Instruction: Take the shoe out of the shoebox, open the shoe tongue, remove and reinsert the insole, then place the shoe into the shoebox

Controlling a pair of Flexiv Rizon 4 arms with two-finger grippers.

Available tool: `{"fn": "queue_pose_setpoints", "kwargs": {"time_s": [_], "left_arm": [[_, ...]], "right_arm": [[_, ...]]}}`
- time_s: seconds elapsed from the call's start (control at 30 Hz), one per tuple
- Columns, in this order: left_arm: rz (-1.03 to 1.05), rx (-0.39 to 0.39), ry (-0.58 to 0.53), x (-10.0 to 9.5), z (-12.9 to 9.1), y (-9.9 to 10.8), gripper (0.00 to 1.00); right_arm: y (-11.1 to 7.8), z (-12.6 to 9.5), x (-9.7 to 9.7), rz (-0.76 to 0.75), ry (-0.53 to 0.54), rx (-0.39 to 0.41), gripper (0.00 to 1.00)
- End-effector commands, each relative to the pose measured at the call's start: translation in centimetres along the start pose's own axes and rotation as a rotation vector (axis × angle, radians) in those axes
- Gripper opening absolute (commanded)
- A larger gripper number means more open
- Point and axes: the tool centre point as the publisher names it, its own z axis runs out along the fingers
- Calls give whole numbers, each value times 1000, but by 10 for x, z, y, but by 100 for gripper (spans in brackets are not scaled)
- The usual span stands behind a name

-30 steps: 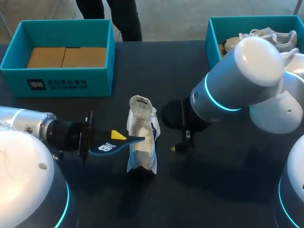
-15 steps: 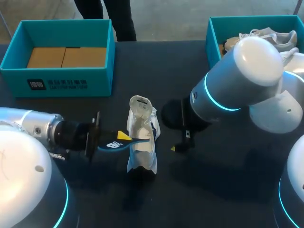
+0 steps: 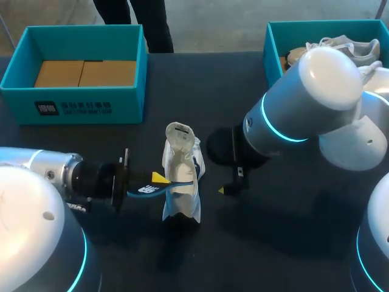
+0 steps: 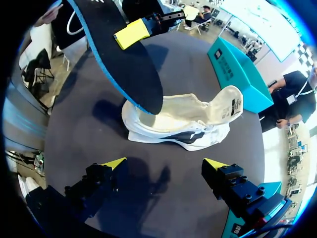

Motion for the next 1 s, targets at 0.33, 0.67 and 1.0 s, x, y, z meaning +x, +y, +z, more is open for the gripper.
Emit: {"fn": "queue_pose_setpoints", "kwargs": {"time_s": [0.33, 0.67, 1.0], "left_arm": [[-1, -20, -16, 3, -2, 18, 0], [8, -8, -25, -3, 2, 18, 0], [0, -17, -29, -4, 6, 25, 0]], "right_arm": [[0, 2, 1, 0, -2, 0, 100], [0, 2, 1, 0, -2, 0, 100], [0, 2, 1, 0, -2, 0, 100]]}}
